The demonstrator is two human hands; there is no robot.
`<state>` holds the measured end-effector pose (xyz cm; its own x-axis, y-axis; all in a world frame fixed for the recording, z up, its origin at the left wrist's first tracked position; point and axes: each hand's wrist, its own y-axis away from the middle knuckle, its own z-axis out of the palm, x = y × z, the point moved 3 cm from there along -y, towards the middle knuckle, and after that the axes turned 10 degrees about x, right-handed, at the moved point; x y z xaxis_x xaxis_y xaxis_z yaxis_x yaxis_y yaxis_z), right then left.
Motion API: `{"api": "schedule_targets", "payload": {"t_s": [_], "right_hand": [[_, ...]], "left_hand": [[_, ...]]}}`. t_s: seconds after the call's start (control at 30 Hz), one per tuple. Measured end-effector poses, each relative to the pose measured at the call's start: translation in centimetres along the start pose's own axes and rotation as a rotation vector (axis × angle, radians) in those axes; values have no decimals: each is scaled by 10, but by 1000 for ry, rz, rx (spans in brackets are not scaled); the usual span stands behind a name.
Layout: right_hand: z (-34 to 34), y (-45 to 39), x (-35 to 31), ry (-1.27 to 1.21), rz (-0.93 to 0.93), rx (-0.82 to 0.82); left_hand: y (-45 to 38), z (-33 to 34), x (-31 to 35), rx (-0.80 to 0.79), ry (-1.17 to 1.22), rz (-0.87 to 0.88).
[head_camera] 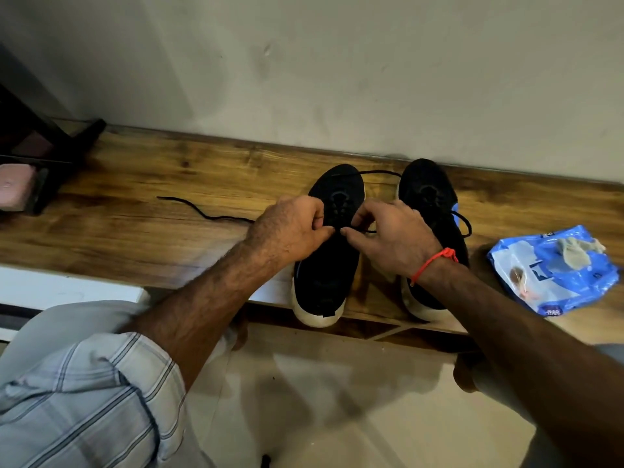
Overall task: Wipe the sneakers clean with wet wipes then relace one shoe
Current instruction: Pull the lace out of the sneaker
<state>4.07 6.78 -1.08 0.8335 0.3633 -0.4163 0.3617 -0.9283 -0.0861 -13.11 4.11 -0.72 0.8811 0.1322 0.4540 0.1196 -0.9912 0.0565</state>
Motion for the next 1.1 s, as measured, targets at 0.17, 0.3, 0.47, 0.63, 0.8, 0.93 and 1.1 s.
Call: {"api": "schedule_targets", "payload": {"t_s": [0.17,0.3,0.47,0.63,0.8,0.93,1.1], "right_hand": [[-6,-2,2,-72,112,-8],[-4,1,0,-108,138,-86],[-4,5,0,-183,80,-135],[-7,8,-2,-357,72,-186],[-3,7,2,-396,174,-281],[-4,8,2,-295,148,-221],[-5,11,0,-246,134,-160]], "left_hand": [[2,-6,-2,-62,77,-120],[3,-12,-9,-192,106,-236],[8,-9,-6,-384,152,-268],[16,-9,-5,-473,195,-250],[17,-9,-16,-503,227,-332],[17,-4,-11,-466,200,-236],[22,3,7,-45,-105,151]]}}
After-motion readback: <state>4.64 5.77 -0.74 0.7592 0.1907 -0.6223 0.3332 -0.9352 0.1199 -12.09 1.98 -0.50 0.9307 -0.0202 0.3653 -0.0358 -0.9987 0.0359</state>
